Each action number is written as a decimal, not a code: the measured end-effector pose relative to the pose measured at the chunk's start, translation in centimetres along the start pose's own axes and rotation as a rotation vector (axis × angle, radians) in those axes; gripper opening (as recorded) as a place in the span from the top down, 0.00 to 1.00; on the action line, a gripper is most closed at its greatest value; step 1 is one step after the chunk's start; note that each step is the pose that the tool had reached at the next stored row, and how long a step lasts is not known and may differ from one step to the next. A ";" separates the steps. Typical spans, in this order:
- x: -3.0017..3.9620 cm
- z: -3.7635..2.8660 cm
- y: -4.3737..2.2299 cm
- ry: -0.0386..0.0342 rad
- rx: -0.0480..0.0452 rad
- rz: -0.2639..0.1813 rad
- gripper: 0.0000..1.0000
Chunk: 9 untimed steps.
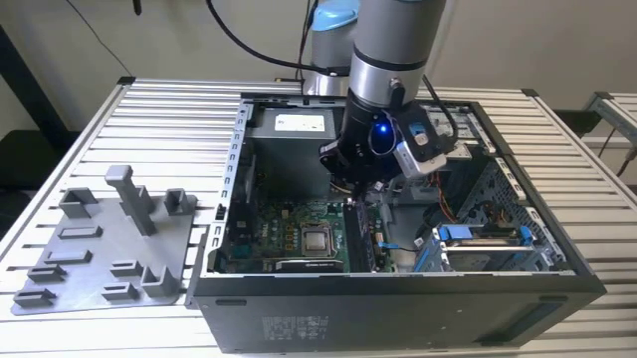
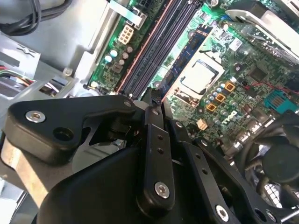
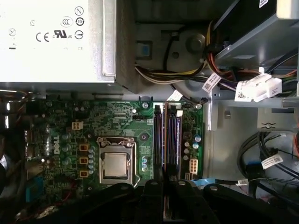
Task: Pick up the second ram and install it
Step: 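Insert the second ram into the second slot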
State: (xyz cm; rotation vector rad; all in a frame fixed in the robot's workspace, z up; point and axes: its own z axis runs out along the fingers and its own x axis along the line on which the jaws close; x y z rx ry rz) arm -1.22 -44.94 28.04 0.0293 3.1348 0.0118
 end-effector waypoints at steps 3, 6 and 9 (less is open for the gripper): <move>0.17 0.55 -0.01 -0.0001 0.0001 0.017 0.86; 0.20 0.81 -0.01 -0.0002 0.0003 0.025 0.86; 0.20 0.84 -0.01 -0.0002 0.0003 0.025 0.86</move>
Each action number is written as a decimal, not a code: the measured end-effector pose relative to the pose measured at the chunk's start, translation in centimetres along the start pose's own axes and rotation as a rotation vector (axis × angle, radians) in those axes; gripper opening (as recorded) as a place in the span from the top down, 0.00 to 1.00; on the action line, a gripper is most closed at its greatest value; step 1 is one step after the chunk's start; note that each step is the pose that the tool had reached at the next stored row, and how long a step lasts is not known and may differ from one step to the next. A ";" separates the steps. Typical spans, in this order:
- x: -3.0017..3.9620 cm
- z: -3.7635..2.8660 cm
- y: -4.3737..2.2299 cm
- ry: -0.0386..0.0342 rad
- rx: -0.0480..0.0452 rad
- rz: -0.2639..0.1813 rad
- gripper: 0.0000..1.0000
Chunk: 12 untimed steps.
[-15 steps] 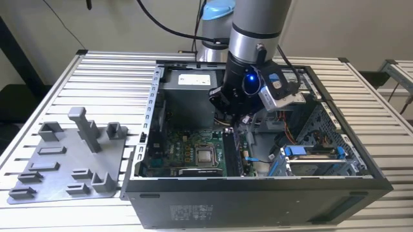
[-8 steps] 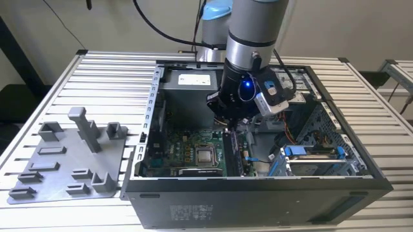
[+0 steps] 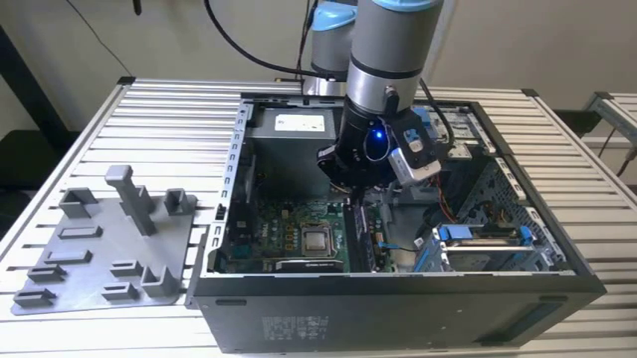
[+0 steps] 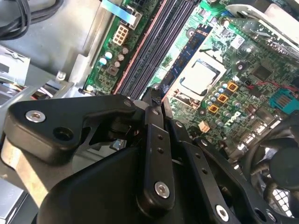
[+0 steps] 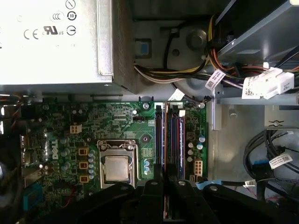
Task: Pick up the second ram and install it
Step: 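Insert the second ram into the second slot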
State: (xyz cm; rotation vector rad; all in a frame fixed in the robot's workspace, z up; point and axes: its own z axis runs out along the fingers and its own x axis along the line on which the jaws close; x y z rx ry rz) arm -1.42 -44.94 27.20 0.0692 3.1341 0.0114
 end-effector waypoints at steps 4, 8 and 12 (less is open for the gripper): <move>0.01 0.44 0.00 -0.0001 -0.0002 0.010 0.86; 0.03 1.16 -0.01 -0.0002 0.0000 0.024 0.86; 0.08 1.90 -0.02 -0.0002 0.0001 0.027 0.86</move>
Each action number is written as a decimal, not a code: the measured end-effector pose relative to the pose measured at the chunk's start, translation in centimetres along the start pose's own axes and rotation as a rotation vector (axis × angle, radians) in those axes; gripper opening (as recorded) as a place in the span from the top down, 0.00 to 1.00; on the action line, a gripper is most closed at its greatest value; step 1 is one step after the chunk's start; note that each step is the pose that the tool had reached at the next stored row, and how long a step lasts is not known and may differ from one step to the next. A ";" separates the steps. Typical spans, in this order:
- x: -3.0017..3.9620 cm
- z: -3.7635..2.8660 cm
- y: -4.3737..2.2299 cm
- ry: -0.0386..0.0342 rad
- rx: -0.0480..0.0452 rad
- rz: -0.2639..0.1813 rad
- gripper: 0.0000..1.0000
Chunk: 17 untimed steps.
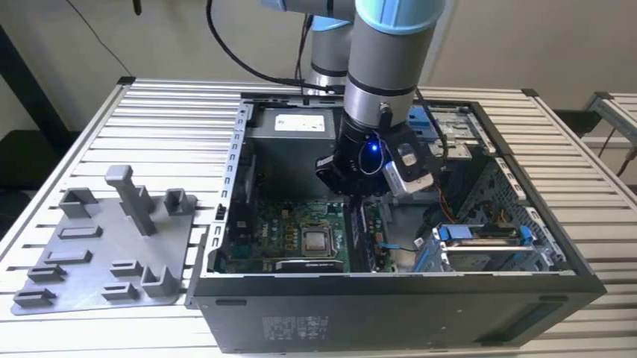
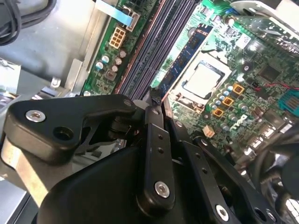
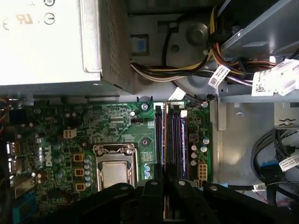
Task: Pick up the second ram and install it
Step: 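Insert the second ram into the second slot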
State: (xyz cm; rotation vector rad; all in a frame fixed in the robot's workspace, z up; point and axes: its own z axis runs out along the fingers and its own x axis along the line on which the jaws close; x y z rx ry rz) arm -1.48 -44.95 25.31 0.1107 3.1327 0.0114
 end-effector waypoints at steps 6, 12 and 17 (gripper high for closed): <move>0.09 1.08 -0.05 0.0000 0.0000 0.001 0.86; 0.09 2.12 -0.30 0.0000 -0.0001 0.003 0.86; 0.06 2.76 -0.79 -0.0001 -0.0001 0.003 0.86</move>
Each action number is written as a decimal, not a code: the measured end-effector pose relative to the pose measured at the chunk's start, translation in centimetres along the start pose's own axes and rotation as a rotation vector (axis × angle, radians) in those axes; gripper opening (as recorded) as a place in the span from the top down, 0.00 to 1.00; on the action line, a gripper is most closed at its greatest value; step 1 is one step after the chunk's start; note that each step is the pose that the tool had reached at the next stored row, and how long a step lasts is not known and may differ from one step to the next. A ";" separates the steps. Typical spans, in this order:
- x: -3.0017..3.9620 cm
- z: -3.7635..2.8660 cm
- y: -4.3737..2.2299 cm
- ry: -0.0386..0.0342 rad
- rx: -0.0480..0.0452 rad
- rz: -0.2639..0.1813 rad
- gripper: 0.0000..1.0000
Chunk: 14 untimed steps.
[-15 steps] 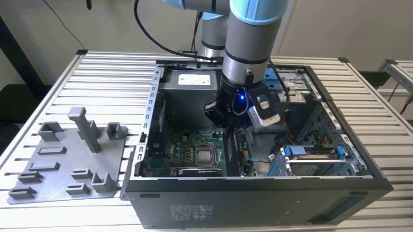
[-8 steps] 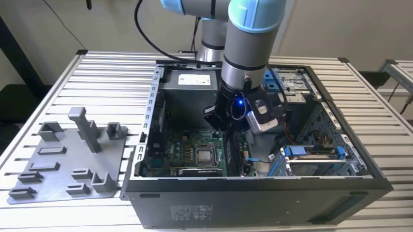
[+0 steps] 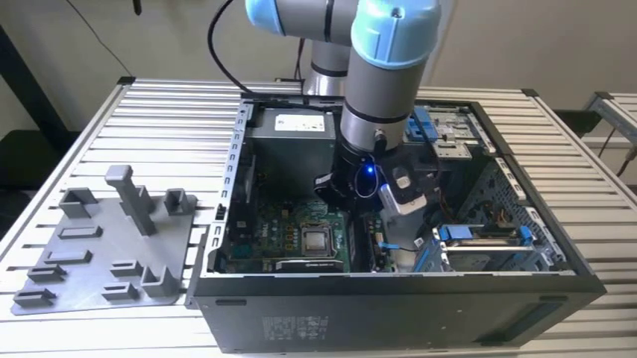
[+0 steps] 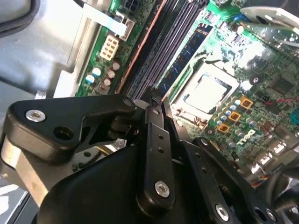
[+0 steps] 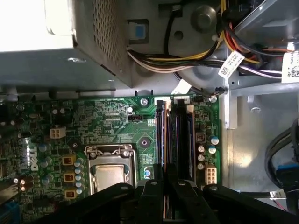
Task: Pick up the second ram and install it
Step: 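Insert the second ram into the second slot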
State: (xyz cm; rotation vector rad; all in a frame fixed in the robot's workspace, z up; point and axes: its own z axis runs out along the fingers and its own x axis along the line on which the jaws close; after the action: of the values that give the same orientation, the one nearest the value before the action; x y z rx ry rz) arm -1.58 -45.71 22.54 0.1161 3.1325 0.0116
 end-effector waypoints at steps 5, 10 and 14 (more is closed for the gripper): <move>-0.06 0.09 -0.79 0.0000 -0.0001 0.001 0.86; -0.15 0.19 -0.93 0.0002 -0.0010 0.001 0.86; -0.33 0.27 -0.92 0.0001 -0.0013 0.001 0.86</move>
State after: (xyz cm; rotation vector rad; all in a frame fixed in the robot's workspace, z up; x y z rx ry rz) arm -1.31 -46.64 22.27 0.1179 3.1325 0.0136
